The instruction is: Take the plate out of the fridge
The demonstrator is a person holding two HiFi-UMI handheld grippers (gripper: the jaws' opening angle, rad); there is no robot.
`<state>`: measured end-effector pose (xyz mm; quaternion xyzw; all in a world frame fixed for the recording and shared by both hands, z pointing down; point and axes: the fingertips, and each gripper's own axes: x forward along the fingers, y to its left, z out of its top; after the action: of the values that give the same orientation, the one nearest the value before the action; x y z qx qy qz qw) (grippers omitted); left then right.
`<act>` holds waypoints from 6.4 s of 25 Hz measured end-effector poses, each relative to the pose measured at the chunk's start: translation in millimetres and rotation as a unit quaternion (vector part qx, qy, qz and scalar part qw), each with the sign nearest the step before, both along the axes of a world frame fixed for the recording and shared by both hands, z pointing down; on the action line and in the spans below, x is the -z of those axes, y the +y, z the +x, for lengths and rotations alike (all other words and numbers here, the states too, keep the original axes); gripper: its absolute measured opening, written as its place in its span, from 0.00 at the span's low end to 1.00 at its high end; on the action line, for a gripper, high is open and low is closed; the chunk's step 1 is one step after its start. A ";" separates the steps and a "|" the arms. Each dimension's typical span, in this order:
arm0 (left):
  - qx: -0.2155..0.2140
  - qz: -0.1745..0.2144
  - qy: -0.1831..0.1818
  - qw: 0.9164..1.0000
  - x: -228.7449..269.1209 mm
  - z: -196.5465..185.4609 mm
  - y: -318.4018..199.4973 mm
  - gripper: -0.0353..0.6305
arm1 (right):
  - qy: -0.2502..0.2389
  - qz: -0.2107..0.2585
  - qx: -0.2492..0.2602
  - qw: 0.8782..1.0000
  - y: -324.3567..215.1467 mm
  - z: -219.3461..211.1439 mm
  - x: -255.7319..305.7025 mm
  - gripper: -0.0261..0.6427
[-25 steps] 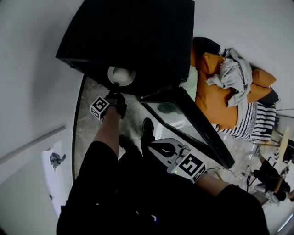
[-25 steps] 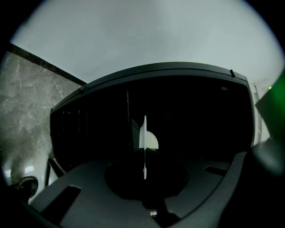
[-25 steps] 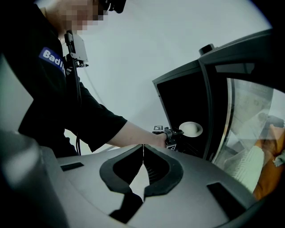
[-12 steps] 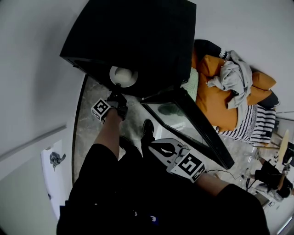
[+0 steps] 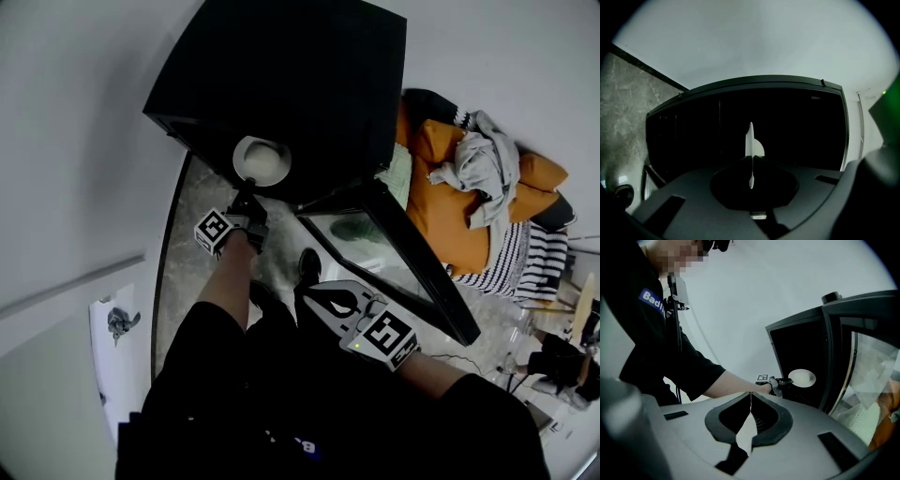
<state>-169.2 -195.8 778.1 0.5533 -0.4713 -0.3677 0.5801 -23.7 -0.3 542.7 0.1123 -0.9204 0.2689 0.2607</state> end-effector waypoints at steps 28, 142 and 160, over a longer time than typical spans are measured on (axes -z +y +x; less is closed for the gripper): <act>-0.014 0.053 0.026 0.998 104.3 -10.0 48.3 0.08 | -0.043 0.057 -0.004 0.997 2.2 -26.5 42.0 0.06; -0.015 0.142 0.052 0.988 314.6 37.9 -25.9 0.09 | -0.050 0.082 -0.041 0.994 -33.1 7.6 51.3 0.06; -0.045 0.149 0.005 0.988 316.1 38.0 -10.6 0.15 | -0.044 0.099 -0.041 0.993 -35.3 1.6 52.2 0.06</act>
<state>-131.2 -206.5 462.0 0.6520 -0.3835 -0.4102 0.5095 -22.1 -35.6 490.6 0.1638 -0.9476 0.1913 0.1965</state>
